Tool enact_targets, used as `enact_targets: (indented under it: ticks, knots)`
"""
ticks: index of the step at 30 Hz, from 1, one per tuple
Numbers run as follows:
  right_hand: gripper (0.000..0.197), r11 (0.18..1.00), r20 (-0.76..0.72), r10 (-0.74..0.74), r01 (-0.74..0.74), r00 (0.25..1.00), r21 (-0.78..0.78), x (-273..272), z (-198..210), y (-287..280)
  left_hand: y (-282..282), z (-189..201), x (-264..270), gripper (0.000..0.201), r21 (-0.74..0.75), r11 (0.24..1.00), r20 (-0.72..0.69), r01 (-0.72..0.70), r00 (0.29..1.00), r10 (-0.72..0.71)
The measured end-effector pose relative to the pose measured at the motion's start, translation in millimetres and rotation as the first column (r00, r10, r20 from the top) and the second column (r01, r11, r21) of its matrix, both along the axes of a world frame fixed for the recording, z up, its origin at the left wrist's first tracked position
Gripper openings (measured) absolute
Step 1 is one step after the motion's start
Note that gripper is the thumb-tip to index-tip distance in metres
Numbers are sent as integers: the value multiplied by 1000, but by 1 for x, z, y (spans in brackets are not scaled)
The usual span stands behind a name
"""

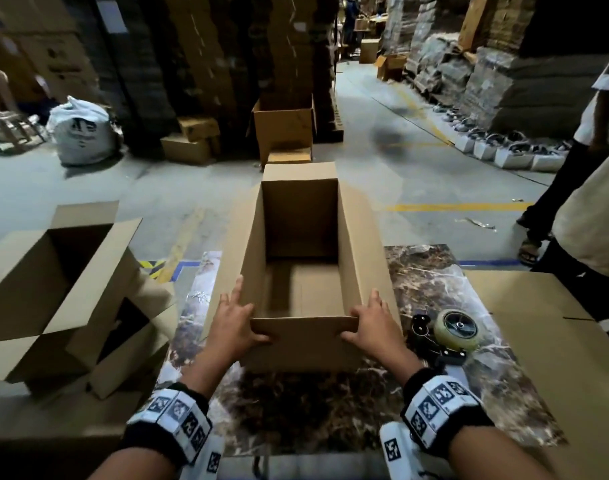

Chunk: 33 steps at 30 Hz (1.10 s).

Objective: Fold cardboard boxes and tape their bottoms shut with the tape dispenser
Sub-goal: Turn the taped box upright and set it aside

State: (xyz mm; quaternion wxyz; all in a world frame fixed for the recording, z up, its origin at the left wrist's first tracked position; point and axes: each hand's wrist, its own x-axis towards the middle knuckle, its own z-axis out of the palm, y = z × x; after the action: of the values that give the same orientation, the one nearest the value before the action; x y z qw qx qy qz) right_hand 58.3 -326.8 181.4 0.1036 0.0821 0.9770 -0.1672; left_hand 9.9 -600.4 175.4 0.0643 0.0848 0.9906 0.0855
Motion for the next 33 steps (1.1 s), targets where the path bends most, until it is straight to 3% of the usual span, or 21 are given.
enact_targets:
  ticks: [2, 5, 8, 10, 14, 19, 22, 25, 33]
  knots:
    - [51, 999, -68, -38, 39, 997, 12, 3, -4, -5, 6, -2, 1, 55, 22, 996, -39, -86, 995, 87]
    - [52, 999, -48, -30, 32, 998, 36, 3, -5, -4, 9, 0, 3, 59, 80, 984, -4, -159, 987, 160]
    - [61, 998, 13, -10, 9, 1000, 63, 2, -5, -2, -7, 1, -1, 62, 149, 982, 97, -114, 990, 100]
    - [58, 999, -26, -25, 26, 999, 44, 6, -8, -2, -19, 3, 4, 51, 160, 982, 132, -102, 988, 81]
    - [43, 998, -227, -65, 62, 972, -20, 25, -25, -8, -19, -8, 35, 32, 147, 978, -43, -149, 987, 157]
    - [25, 997, -296, 12, -36, 955, -75, 42, -46, -18, -28, -29, 79, 2, 295, 937, -160, -188, 957, 243]
    - [33, 990, -413, 77, -120, 907, -77, 39, -42, -35, -49, -29, 95, 19, 373, 903, -258, -213, 911, 321]
    - [35, 963, -484, 147, -236, 863, -130, 31, -22, -64, -78, -13, 112, 20, 378, 893, -363, -245, 848, 386]
    - [34, 815, -581, 407, -567, 704, -116, 24, 12, -177, -166, 14, 198, 25, 417, 800, -434, -432, 679, 592]
